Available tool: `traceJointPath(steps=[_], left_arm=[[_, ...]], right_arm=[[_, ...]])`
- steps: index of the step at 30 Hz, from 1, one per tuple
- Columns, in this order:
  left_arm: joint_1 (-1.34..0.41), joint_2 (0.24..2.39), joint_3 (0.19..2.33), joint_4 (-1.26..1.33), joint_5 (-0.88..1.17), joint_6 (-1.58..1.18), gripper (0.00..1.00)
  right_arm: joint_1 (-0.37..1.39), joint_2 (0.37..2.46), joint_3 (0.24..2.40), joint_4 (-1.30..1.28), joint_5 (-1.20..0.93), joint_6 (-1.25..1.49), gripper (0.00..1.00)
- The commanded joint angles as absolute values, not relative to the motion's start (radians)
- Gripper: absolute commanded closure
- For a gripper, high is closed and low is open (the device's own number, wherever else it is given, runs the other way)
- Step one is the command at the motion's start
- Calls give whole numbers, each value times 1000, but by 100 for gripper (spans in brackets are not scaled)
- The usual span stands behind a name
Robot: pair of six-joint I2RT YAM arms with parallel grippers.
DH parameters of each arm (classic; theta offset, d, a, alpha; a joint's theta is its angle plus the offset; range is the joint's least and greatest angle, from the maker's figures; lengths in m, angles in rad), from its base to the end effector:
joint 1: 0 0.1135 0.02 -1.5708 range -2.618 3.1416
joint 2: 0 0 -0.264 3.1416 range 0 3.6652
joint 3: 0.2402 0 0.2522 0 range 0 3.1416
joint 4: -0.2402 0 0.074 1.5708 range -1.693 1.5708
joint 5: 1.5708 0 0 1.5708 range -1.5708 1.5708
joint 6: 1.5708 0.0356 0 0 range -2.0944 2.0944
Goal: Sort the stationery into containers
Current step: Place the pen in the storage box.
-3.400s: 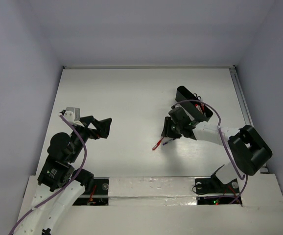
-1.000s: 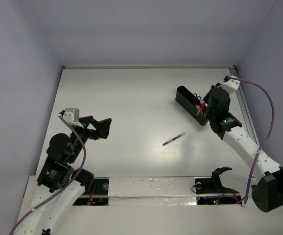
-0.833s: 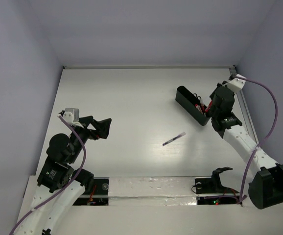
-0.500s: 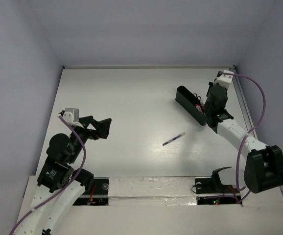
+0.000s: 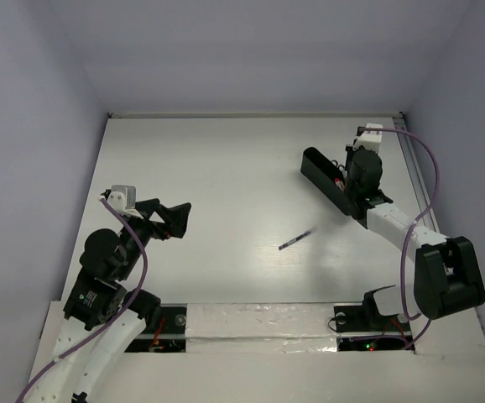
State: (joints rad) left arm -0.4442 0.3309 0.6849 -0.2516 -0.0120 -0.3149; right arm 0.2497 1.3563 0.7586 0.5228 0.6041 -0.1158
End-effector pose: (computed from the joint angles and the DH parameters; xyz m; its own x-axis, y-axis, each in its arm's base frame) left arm 0.0799 -0.0376 0.3517 -0.0420 -0.3230 -0.9455 0.4269 0.8498 -0.3093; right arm 0.2987 0.0553 0.2755 -0.1119 -0.1267 -0.9856 0.3348 0.9290 -0.1574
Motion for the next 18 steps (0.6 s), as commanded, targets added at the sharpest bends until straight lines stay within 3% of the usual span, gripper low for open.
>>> traceJointPath(steps=[1, 9, 13, 18], left_arm=[[-449, 341, 706, -215, -8, -307, 1], [-449, 339, 706, -213, -6, -305, 1], [-449, 339, 707, -213, -6, -305, 1], [-449, 336, 706, -212, -5, -305, 1]], right_arm=[[270, 1353, 739, 583, 532, -147, 100], [301, 1345, 713, 532, 495, -150, 95], [310, 1321, 715, 517, 497, -147, 83], [320, 1296, 726, 476, 488, -137, 76]])
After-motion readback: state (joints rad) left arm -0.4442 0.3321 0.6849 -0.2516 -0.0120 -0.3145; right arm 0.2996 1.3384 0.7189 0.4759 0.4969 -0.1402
